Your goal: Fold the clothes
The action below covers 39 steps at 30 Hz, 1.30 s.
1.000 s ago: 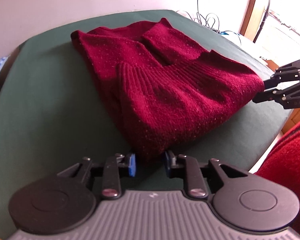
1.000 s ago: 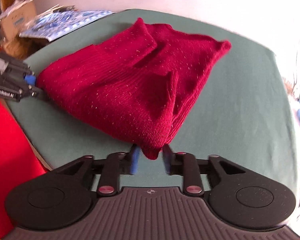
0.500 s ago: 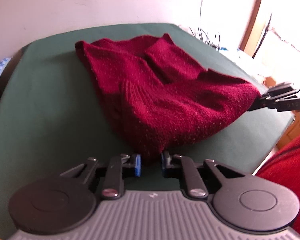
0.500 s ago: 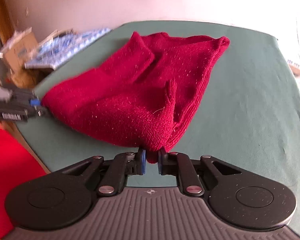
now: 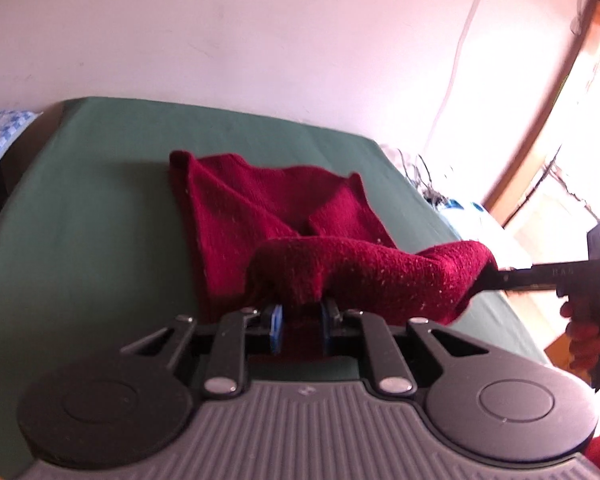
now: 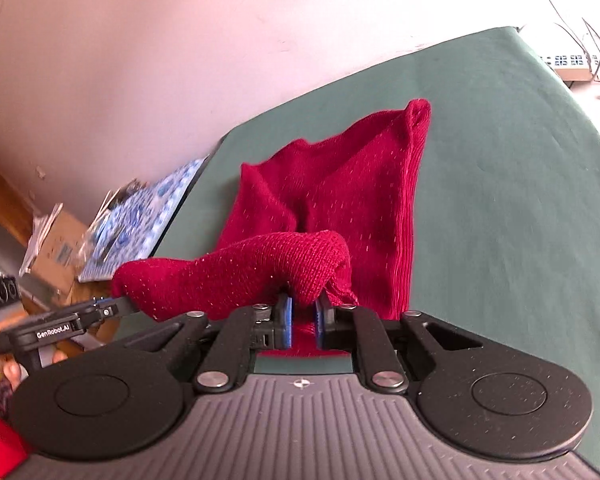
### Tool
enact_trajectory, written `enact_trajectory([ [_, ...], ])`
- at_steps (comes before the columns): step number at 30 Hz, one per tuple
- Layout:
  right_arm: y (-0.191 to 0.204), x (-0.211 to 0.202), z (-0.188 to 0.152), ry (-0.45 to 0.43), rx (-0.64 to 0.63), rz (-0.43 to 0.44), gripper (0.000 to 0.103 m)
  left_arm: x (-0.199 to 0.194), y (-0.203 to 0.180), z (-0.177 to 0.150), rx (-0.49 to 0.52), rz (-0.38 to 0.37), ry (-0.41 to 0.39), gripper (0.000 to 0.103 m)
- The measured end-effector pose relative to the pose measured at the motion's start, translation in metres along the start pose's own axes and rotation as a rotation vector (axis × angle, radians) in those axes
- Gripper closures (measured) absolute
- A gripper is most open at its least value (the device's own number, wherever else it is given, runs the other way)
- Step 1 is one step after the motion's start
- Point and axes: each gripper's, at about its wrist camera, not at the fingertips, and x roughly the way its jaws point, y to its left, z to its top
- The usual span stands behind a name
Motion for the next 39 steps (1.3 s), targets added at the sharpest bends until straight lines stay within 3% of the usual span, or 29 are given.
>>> enact_trajectory([
  [15, -0.028, 0.058, 0.049, -0.074, 0.124, -0.059, 0.092, 0.077, 0.032, 0.060, -0.095, 0.099, -0.021, 0.091],
  [27, -0.046, 0.088, 0.065, -0.095, 0.153, -0.103, 0.091, 0.119, 0.043, 0.072, -0.114, 0.159, 0.022, 0.091],
  [29, -0.045, 0.089, 0.066, -0.099, 0.122, -0.115, 0.089, 0.119, 0.045, 0.070, -0.113, 0.162, 0.021, 0.091],
  [36, -0.038, 0.100, 0.070, -0.089, 0.027, -0.170, 0.067, 0.118, 0.044, 0.068, -0.063, 0.173, 0.022, 0.082],
  [39, -0.036, 0.107, 0.069, -0.065, 0.004, -0.187, 0.067, 0.119, 0.044, 0.069, -0.044, 0.175, 0.025, 0.078],
])
